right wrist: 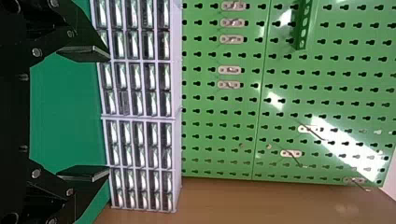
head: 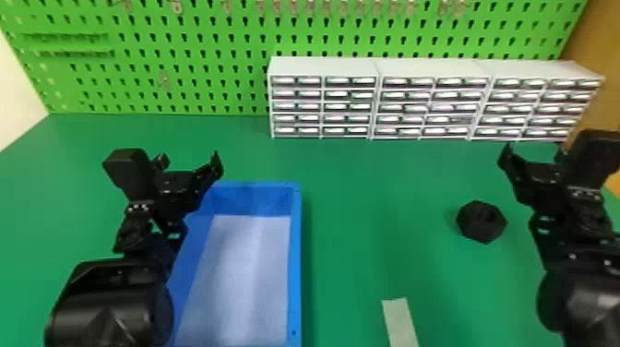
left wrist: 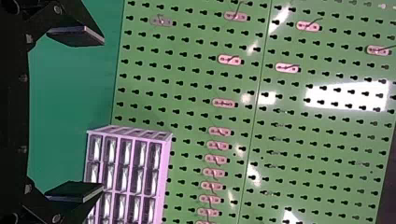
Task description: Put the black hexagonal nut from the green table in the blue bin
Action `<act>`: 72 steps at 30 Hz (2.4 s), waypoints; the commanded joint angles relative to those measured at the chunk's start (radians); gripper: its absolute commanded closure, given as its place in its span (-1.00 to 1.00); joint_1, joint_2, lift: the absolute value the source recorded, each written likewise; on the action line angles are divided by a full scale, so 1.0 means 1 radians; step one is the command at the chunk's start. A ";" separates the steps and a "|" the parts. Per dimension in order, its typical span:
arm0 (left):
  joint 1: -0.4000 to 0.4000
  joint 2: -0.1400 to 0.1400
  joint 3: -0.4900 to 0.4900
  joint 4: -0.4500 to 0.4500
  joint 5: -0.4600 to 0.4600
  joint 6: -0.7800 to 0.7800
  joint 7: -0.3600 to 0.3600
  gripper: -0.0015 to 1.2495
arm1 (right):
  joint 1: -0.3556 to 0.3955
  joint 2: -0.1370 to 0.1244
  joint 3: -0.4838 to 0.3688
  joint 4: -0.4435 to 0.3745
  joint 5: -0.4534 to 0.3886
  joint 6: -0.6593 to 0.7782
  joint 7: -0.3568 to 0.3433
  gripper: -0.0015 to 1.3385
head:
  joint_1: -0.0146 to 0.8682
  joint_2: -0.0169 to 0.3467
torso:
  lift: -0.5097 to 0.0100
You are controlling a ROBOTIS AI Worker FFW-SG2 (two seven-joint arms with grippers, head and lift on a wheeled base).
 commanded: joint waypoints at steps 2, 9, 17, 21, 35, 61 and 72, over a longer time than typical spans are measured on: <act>-0.002 0.000 -0.002 0.001 0.000 0.000 0.000 -0.71 | -0.001 -0.005 0.005 0.000 -0.006 0.006 0.000 -0.38 | 0.59 -0.63 | 0.59; 0.000 0.000 0.001 0.001 0.002 0.000 0.000 -0.71 | 0.001 -0.002 0.003 0.000 -0.005 0.014 0.000 -0.38 | 0.59 -0.63 | 0.59; -0.003 0.000 -0.001 0.001 0.002 0.000 0.000 -0.71 | -0.009 -0.008 0.006 0.000 -0.003 0.056 0.000 -0.38 | 0.59 -0.63 | 0.59; -0.002 0.000 -0.001 0.001 0.002 0.000 0.000 -0.71 | -0.027 -0.026 0.012 0.000 -0.017 0.099 0.000 -0.38 | 0.59 -0.63 | 0.59; -0.003 0.000 0.001 0.001 -0.001 0.000 0.000 -0.71 | -0.122 -0.081 0.028 0.018 -0.076 0.281 0.000 -0.38 | 0.59 -0.63 | 0.59; -0.003 0.000 -0.002 0.004 -0.003 0.000 0.000 -0.71 | -0.220 -0.175 0.055 0.095 -0.214 0.568 0.001 -0.37 | 0.59 -0.63 | 0.59; -0.003 0.000 -0.004 0.004 -0.001 0.000 0.000 -0.71 | -0.248 -0.198 0.088 0.137 -0.264 0.660 0.001 -0.36 | 0.59 -0.63 | 0.59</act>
